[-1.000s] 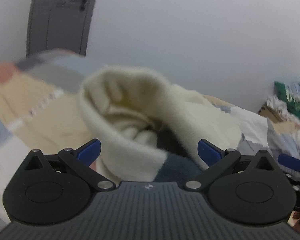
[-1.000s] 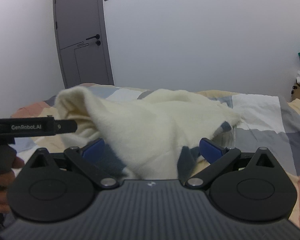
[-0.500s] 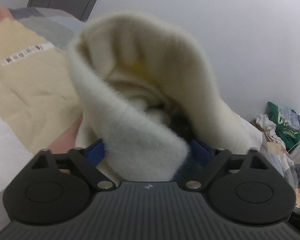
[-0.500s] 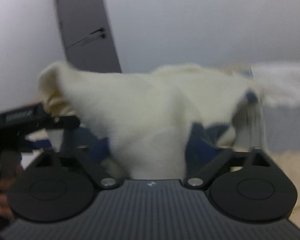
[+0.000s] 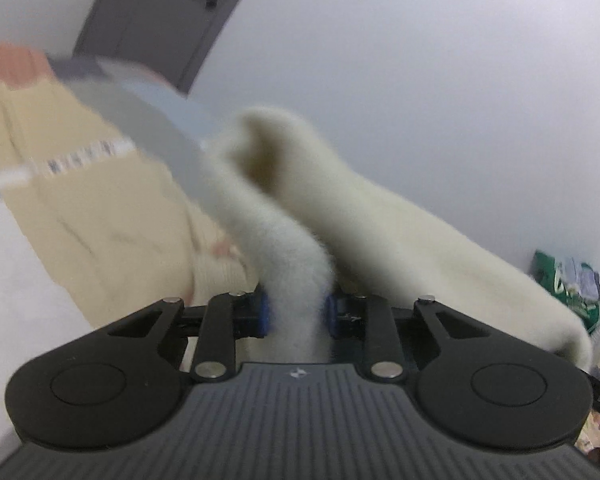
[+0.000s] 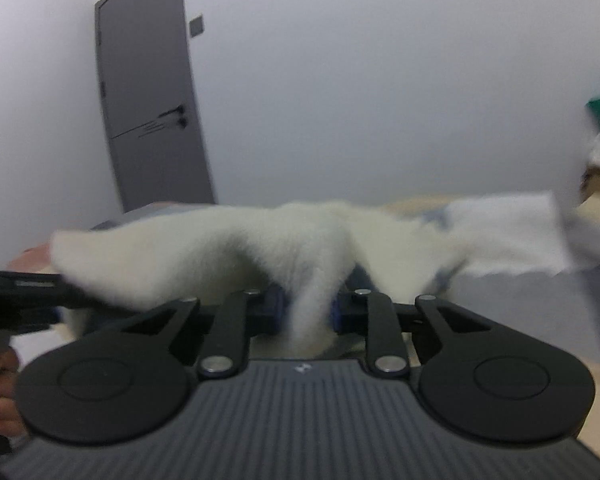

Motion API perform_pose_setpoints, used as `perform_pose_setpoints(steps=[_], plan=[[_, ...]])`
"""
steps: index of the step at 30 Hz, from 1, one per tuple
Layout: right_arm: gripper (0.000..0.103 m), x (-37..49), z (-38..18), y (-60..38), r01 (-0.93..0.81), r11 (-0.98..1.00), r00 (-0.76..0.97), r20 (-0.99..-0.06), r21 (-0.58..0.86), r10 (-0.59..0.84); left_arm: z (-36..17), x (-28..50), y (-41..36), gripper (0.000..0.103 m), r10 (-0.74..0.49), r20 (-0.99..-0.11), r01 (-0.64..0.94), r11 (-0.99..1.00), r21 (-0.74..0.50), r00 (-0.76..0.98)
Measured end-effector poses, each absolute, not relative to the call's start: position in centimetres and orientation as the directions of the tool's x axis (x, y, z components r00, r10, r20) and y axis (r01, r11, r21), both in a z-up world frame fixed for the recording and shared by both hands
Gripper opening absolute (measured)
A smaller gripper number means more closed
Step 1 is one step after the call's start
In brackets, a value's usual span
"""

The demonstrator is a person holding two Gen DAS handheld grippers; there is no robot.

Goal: Fold large clothes
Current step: 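Lift the sweater high with both tools and shake it out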

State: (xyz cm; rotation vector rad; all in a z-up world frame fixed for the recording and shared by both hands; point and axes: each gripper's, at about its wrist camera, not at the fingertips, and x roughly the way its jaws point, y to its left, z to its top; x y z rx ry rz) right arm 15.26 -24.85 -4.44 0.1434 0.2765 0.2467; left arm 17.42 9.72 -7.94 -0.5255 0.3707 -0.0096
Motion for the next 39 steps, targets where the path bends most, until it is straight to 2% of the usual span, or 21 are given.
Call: perform_pose_setpoints(steps=[6,15,19,22,26,30,33,37,39], plan=[[0.023,11.9,-0.9,-28.8,-0.110,0.976,0.978,-0.155,0.190,0.140,-4.5,12.9,10.9,0.026,-0.087,-0.207,-0.031,0.860,-0.510,0.975],[0.023,3.8,3.4,-31.3,-0.077,0.985,0.997,0.007,0.153,0.077,2.6,4.3,10.5,0.025,-0.123,0.010,0.112,0.867,-0.485,0.992],[0.023,1.8,4.9,-32.9,-0.070,0.985,0.997,0.055,0.161,0.062,4.7,2.0,10.5,0.025,-0.192,0.050,0.194,0.871,-0.450,0.980],[0.024,2.6,4.3,-34.3,-0.051,0.982,0.998,-0.024,0.184,0.057,4.8,2.0,9.9,0.025,-0.253,0.013,0.233,0.870,-0.434,0.968],[0.025,7.4,0.6,-37.0,0.010,0.951,0.957,-0.279,0.310,0.081,2.9,5.2,9.1,0.027,-0.302,-0.132,0.221,0.878,-0.425,0.944],[0.028,12.1,-4.3,-37.3,0.062,0.963,0.852,-0.516,0.264,0.086,0.0,8.6,9.0,0.035,-0.326,-0.253,0.175,0.860,-0.480,0.911],[0.030,14.9,-7.0,-37.2,0.102,0.953,0.788,-0.607,0.285,0.097,-2.7,11.7,9.8,0.042,-0.307,-0.331,0.112,0.861,-0.496,0.892],[0.036,17.0,-9.3,-36.8,0.142,0.951,0.755,-0.651,0.274,0.075,-5.5,16.1,10.8,0.047,-0.272,-0.442,0.015,0.864,-0.503,0.855],[0.046,17.1,-9.9,-36.8,0.158,0.947,0.754,-0.654,0.279,0.067,-6.7,17.0,10.8,0.048,-0.264,-0.490,-0.018,0.867,-0.498,0.831]])
